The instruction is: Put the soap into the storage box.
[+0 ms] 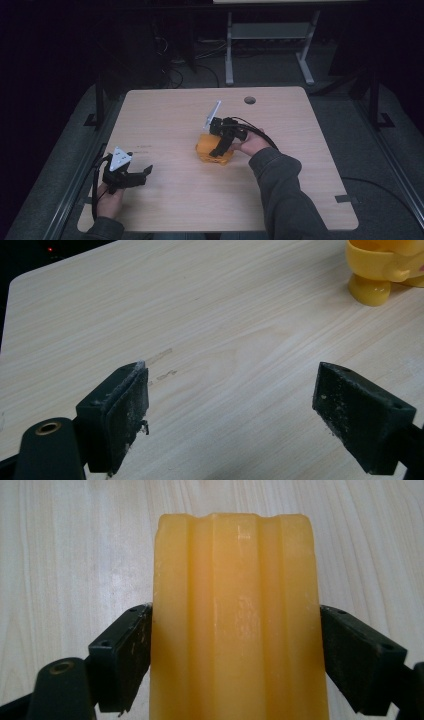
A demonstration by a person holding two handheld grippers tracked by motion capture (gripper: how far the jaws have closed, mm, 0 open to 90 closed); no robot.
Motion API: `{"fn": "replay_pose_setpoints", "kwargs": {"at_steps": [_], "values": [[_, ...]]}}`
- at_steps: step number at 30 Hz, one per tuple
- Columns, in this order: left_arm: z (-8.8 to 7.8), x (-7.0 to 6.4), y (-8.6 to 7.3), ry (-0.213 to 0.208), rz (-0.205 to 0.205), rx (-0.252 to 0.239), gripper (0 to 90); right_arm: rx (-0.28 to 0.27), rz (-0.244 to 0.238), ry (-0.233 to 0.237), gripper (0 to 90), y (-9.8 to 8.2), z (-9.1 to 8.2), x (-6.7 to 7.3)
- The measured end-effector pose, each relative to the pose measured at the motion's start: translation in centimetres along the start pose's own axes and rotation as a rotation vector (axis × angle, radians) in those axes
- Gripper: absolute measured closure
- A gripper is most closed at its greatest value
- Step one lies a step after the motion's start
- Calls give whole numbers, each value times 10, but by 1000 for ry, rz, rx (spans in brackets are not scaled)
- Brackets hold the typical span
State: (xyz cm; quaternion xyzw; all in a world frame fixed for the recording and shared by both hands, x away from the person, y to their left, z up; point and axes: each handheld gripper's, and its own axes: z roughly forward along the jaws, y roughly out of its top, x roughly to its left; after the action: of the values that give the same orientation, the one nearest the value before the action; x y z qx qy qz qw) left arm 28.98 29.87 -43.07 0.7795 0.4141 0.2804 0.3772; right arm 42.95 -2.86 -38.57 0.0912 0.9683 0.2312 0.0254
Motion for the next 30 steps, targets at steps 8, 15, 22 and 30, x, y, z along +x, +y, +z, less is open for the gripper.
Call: {"fn": "replay_pose_setpoints", "kwargs": {"at_steps": [8, 15, 22, 30], "values": [[0, 0, 0, 0, 7, 5, 141, -11, 15, 0, 176, -4, -5, 1], [0, 0, 0, 0, 7, 4, 141, -27, 19, -9, 177, -7, -11, 1], [0, 0, 0, -1, 11, 6, 141, -36, 30, -13, 178, -9, -17, 2], [0, 0, 0, 0, 12, 6, 141, -43, 29, -21, 180, -12, -23, 2]]}}
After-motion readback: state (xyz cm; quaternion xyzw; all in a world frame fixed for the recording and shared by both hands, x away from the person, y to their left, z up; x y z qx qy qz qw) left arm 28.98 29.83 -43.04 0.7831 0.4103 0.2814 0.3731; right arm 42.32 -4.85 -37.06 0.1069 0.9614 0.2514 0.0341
